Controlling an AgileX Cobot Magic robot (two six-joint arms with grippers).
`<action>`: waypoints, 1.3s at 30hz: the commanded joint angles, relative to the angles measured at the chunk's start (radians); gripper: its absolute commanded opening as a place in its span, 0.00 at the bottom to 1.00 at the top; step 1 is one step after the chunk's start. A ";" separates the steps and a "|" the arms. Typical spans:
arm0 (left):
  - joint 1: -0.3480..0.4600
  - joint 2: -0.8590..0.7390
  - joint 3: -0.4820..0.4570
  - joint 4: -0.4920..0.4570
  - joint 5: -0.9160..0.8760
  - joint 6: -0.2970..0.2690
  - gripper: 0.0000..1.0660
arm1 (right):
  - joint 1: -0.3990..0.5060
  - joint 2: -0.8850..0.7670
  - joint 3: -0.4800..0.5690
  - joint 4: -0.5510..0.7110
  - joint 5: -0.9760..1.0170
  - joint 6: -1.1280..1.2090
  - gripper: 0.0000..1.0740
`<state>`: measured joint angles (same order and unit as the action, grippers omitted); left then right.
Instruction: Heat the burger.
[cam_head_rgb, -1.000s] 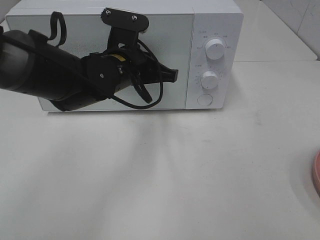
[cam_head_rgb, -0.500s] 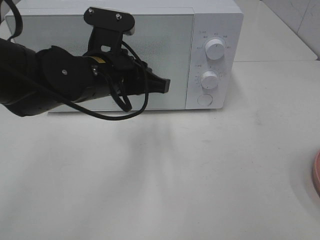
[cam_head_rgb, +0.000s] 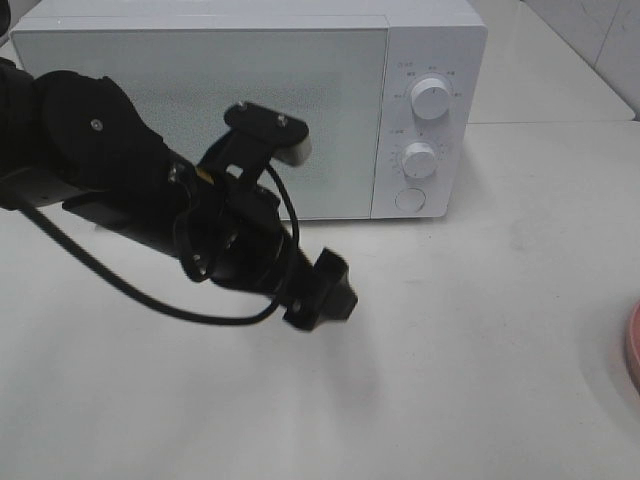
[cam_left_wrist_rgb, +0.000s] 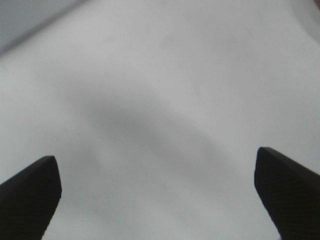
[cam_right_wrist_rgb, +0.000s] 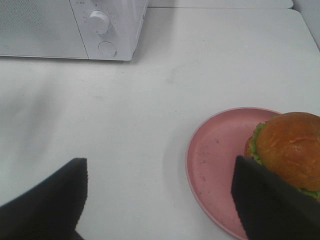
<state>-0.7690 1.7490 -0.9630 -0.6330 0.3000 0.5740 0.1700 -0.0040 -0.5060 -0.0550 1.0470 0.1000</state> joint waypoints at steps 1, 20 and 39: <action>-0.003 -0.011 0.000 0.097 0.258 -0.059 0.95 | -0.007 -0.026 0.000 -0.002 -0.010 -0.012 0.71; 0.043 -0.199 0.000 0.468 0.525 -0.510 0.95 | -0.007 -0.026 0.000 -0.002 -0.010 -0.012 0.71; 0.787 -0.576 0.019 0.447 0.934 -0.469 0.95 | -0.007 -0.026 0.000 -0.002 -0.010 -0.011 0.71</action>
<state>-0.0280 1.2290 -0.9620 -0.1730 1.1870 0.1170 0.1700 -0.0040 -0.5060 -0.0550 1.0470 0.1000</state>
